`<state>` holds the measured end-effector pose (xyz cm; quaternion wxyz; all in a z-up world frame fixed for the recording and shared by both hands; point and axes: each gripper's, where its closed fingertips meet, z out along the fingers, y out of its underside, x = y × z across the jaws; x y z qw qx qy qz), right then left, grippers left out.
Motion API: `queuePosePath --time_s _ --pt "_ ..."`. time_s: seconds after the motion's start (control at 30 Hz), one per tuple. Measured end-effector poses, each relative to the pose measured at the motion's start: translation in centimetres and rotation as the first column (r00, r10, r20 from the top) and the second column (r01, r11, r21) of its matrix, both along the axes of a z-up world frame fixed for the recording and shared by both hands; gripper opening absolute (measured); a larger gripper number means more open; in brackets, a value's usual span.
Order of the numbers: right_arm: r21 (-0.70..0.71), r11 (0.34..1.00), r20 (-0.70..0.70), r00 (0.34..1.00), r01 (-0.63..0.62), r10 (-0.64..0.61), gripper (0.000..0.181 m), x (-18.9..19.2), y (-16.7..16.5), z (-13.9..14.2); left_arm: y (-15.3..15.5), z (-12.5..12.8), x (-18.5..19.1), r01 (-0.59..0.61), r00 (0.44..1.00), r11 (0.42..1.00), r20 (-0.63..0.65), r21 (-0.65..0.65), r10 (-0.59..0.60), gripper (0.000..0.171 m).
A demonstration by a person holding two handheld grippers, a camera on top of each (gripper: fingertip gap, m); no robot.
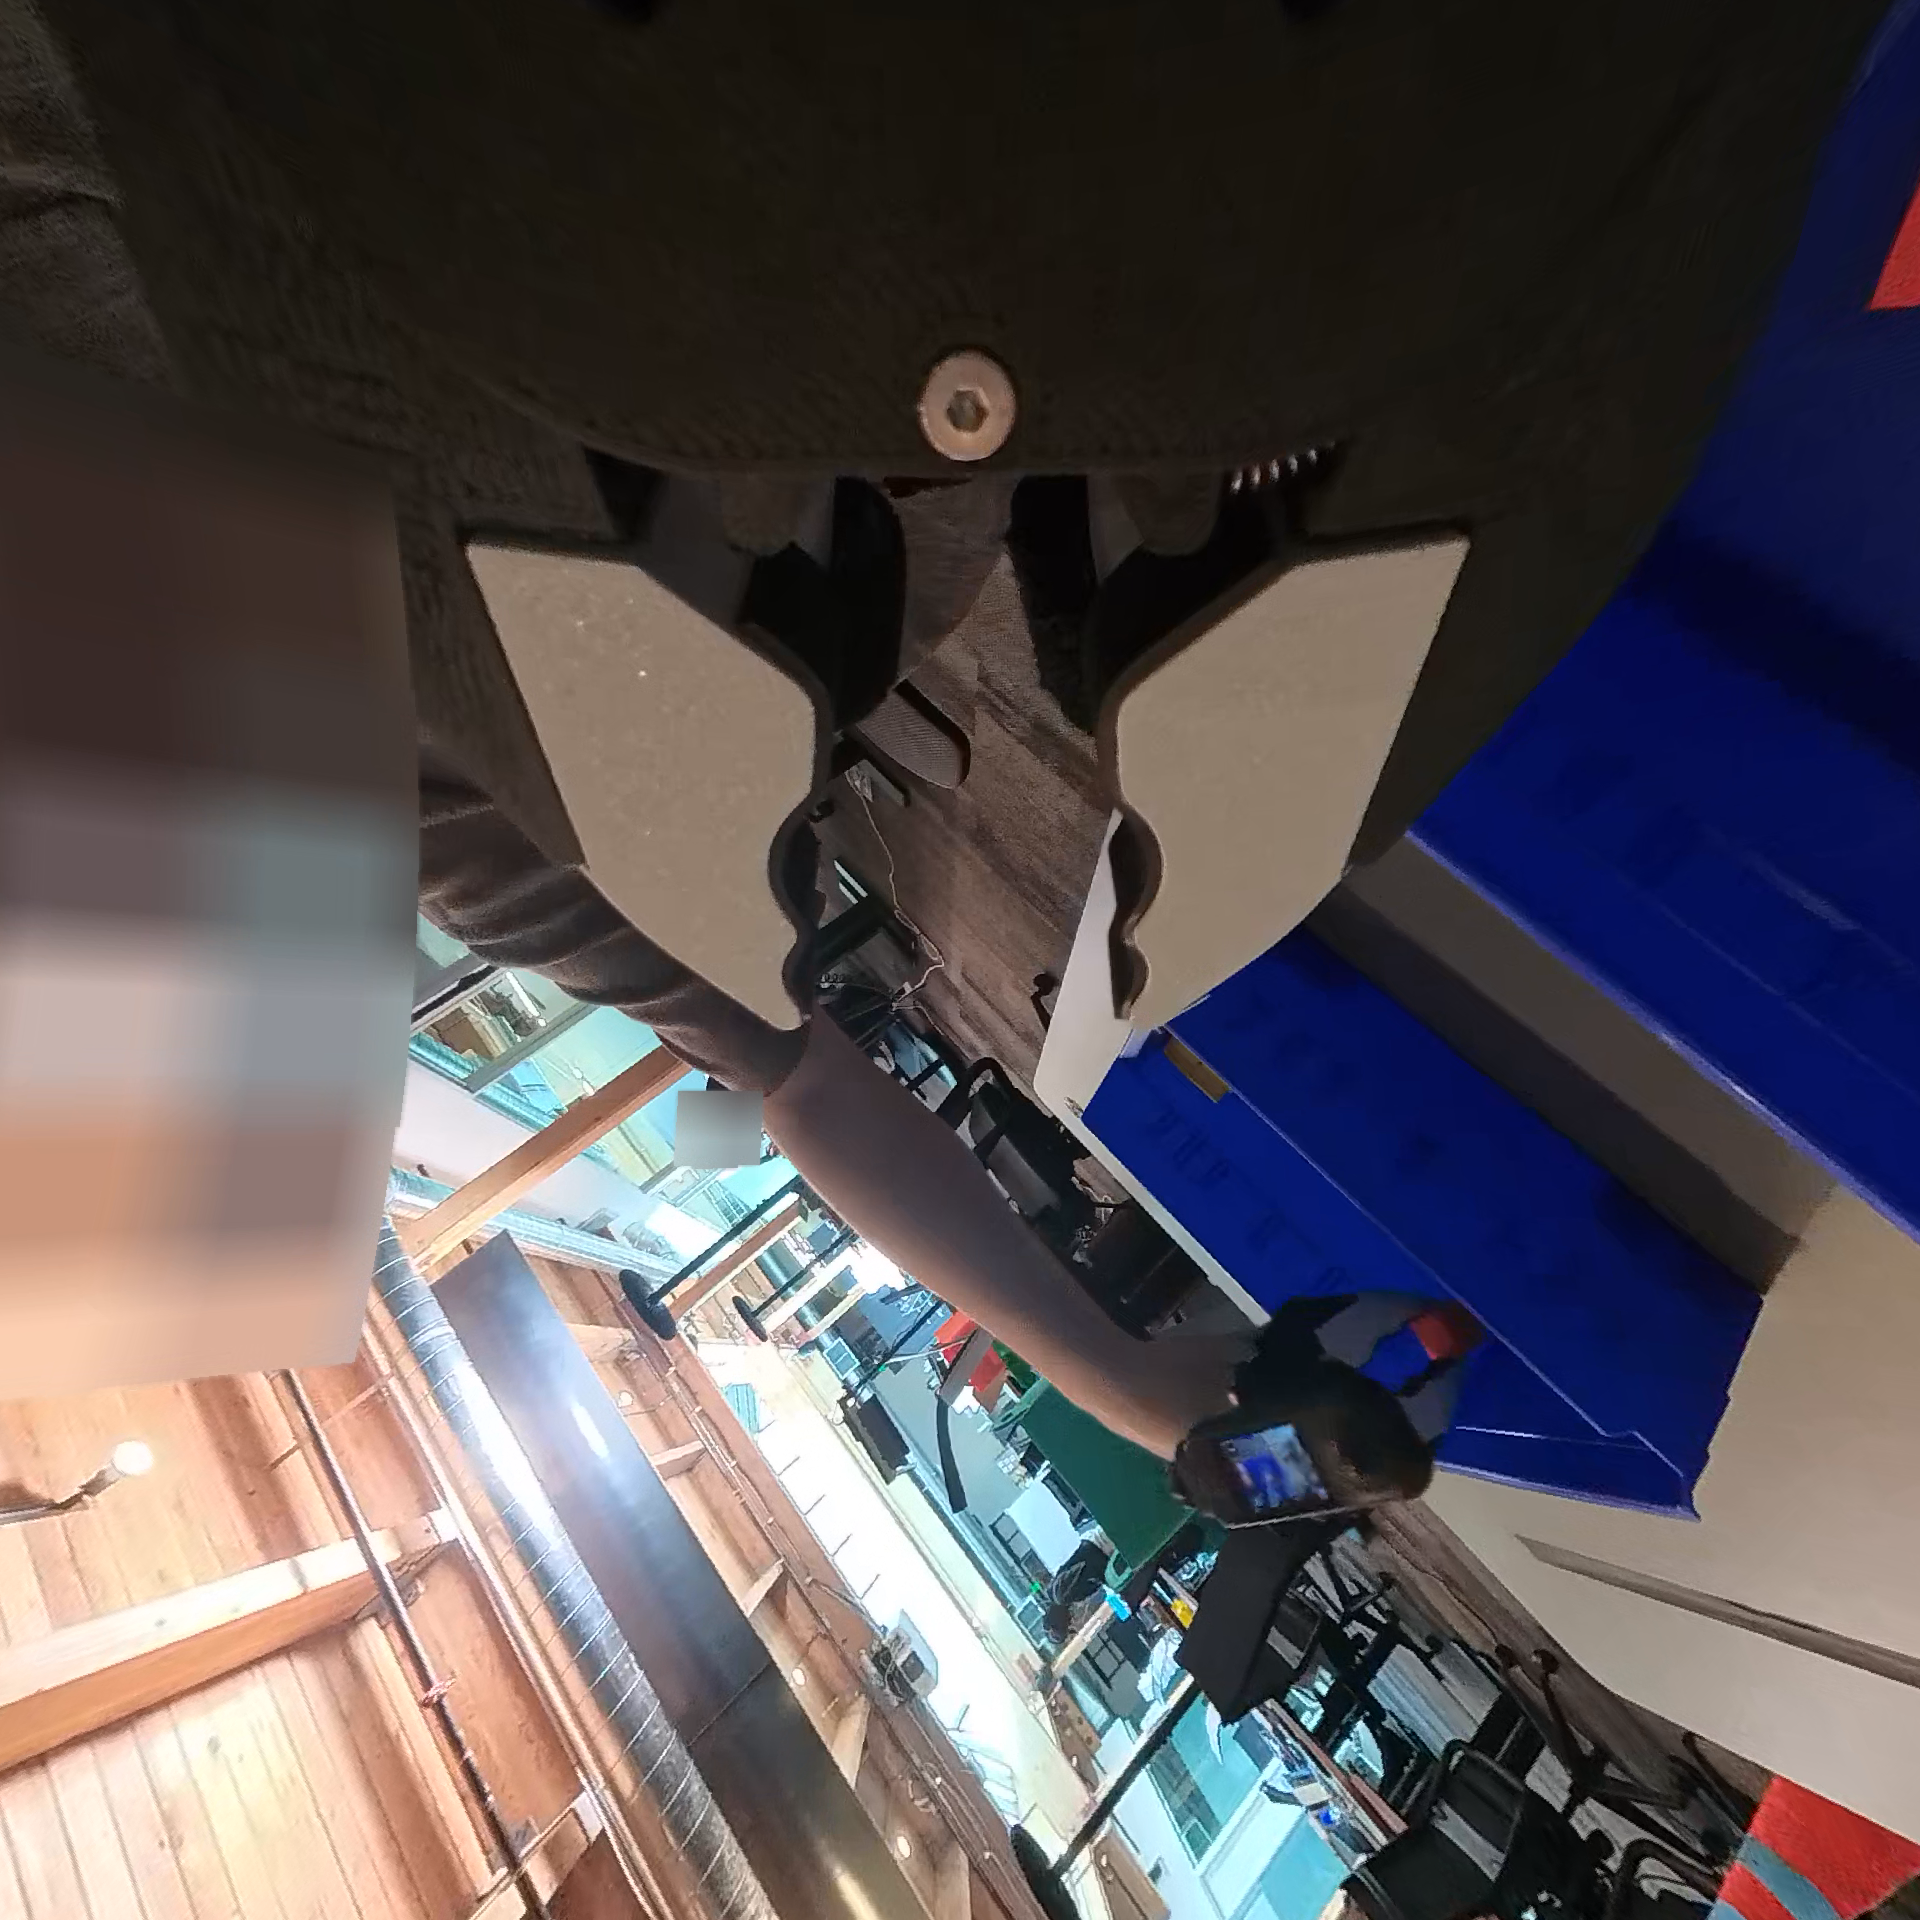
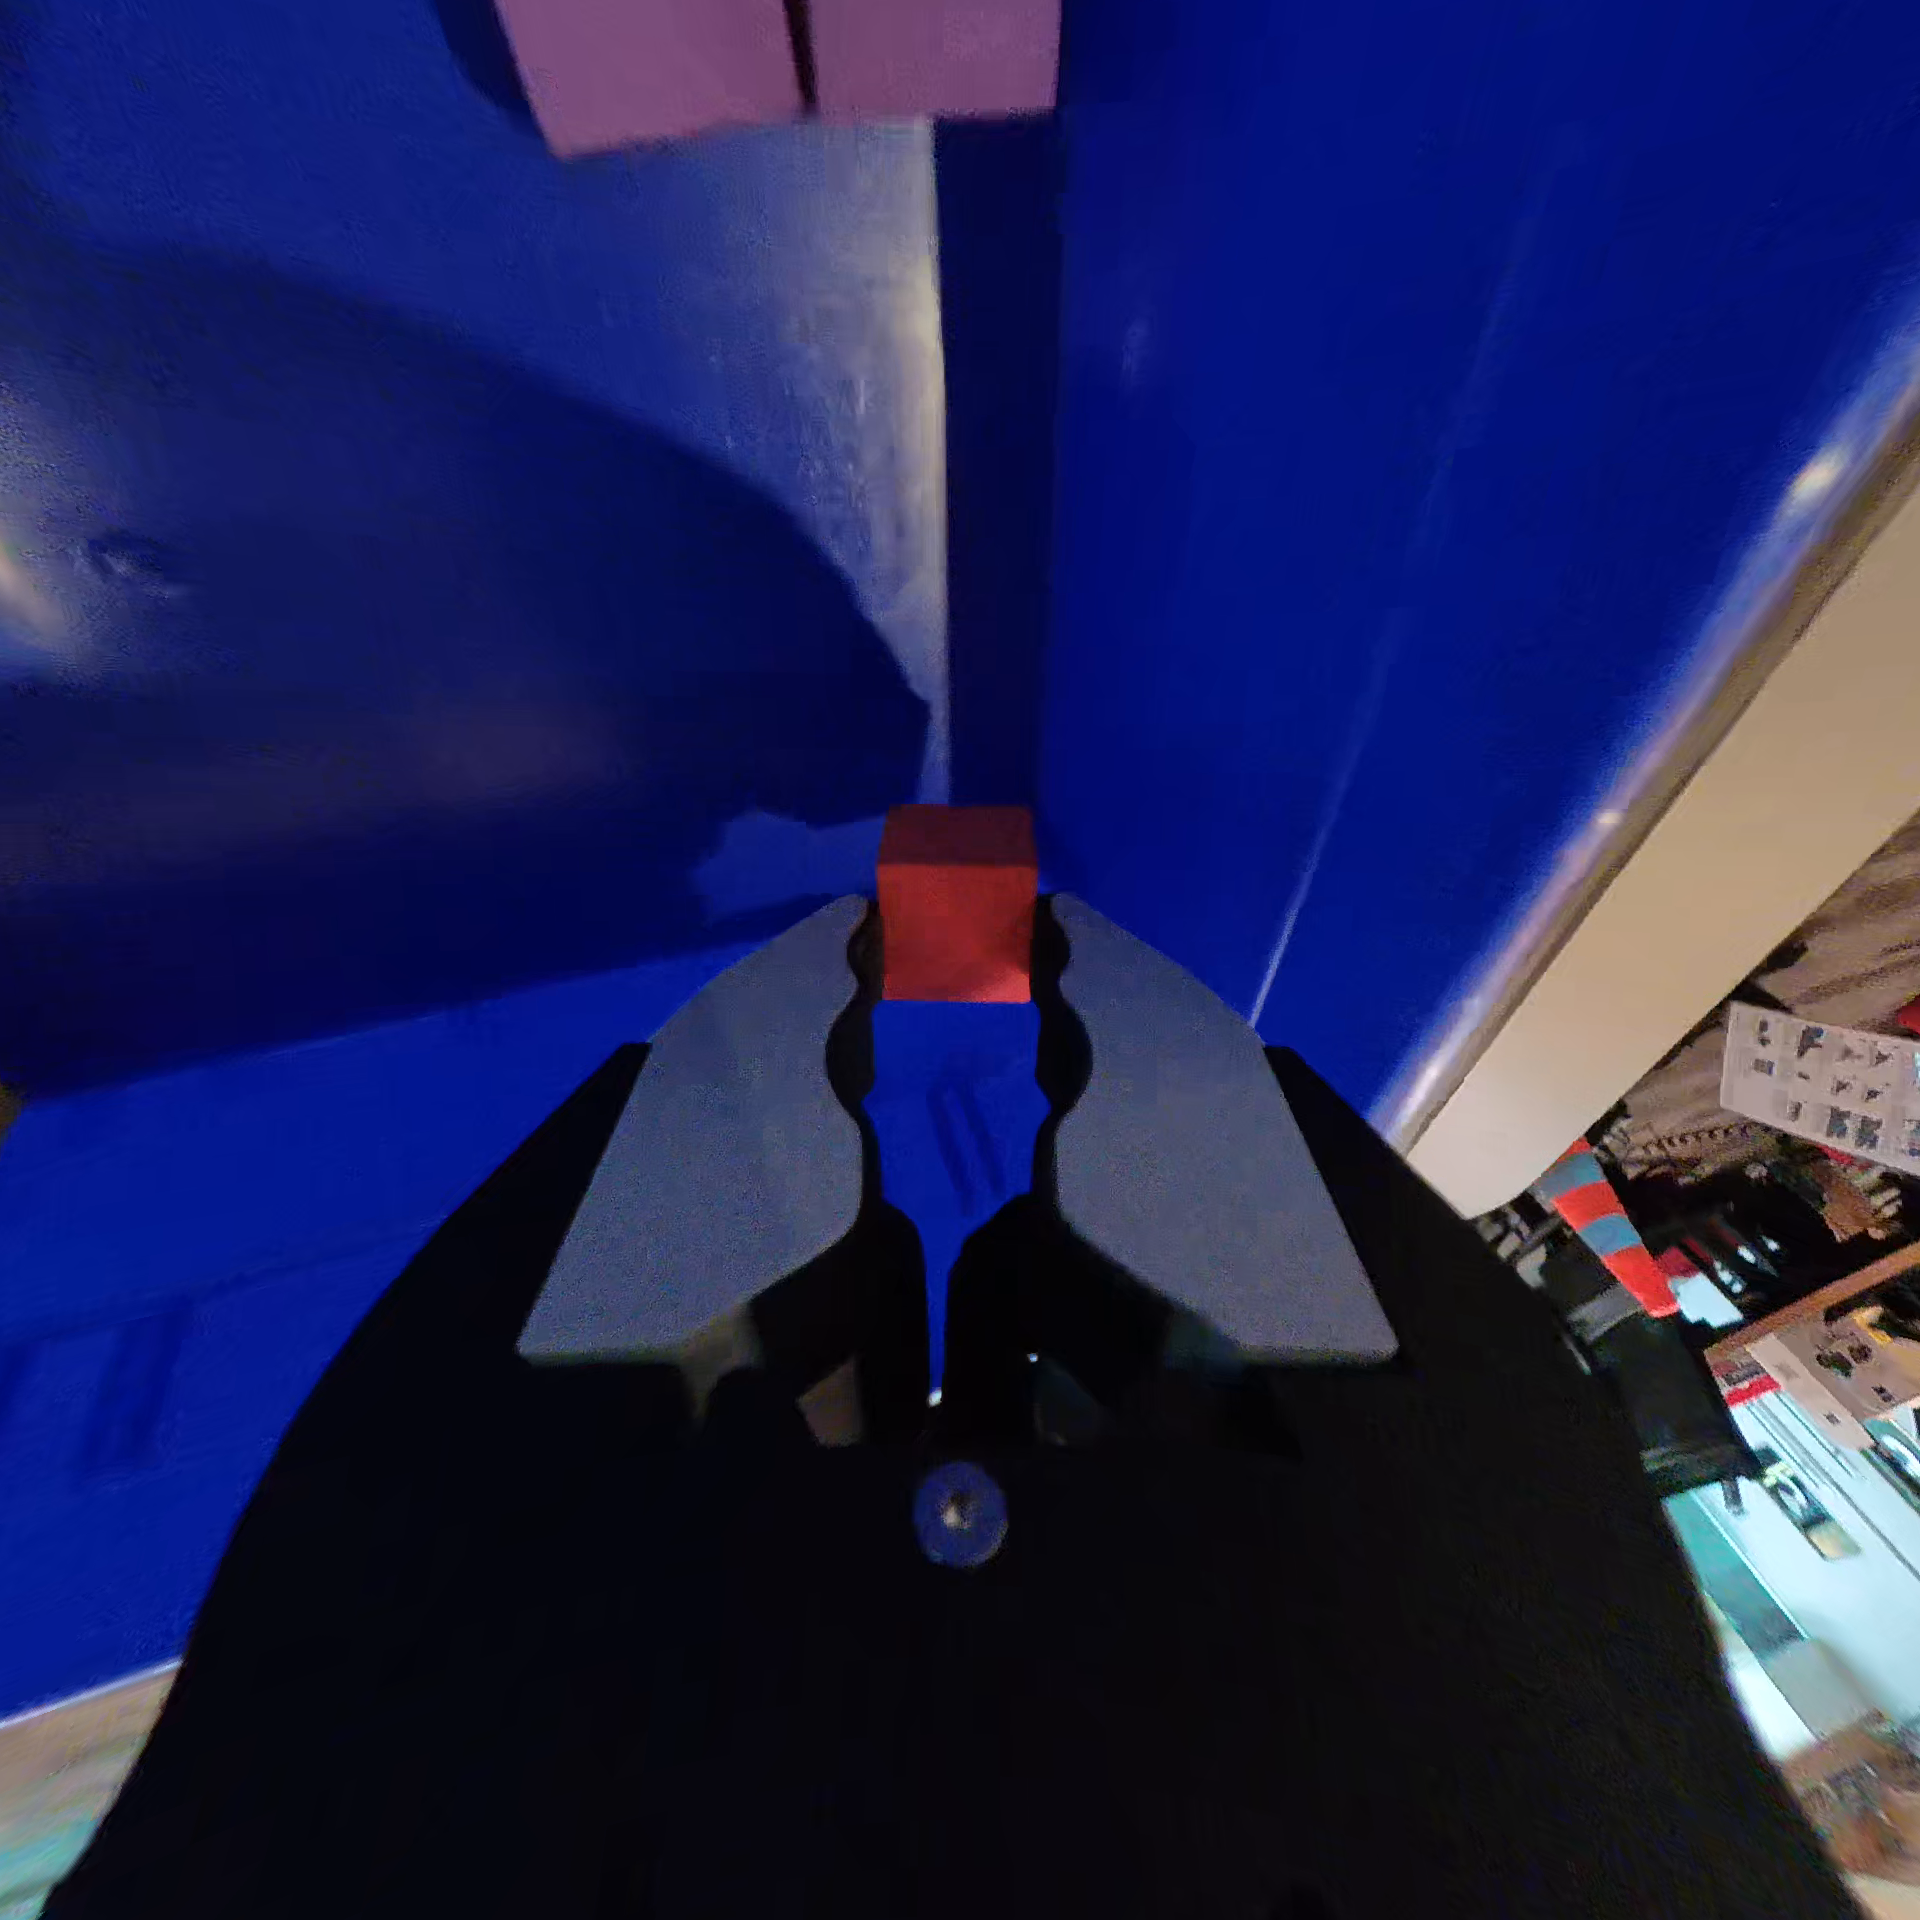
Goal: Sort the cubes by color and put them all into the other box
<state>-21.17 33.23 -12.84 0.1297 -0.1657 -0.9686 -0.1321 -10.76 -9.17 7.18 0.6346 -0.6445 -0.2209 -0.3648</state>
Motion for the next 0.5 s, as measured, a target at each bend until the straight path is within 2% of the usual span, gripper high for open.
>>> queuePosePath --time_s 0.23,0.3,0.4,0.5 --pt "0.117 0.993 0.094 0.995 0.028 -0.039 0.028 0.0 1.4 -2.1 -0.5 0.0 -0.3 0.009 1.0 1.0 0.006 0.009 -0.009 0.054" --pt "0.129 0.99 0.096 0.993 0.049 -0.062 0.028 0.0 1.5 -2.1 -0.5 -0.1 -0.4 0.009 1.0 1.0 0.004 0.005 -0.009 0.054" --pt "0.115 0.989 0.094 0.99 0.092 -0.103 0.039 0.1 1.3 -1.9 -0.6 -0.3 -0.7 -0.005 1.0 1.0 -0.005 -0.009 0.005 0.054" --pt "0.088 0.992 0.077 0.993 0.085 -0.092 0.039 0.6 0.5 -0.9 -0.5 -1.2 -1.9 -0.049 0.998 0.995 -0.042 -0.084 0.045 0.057"
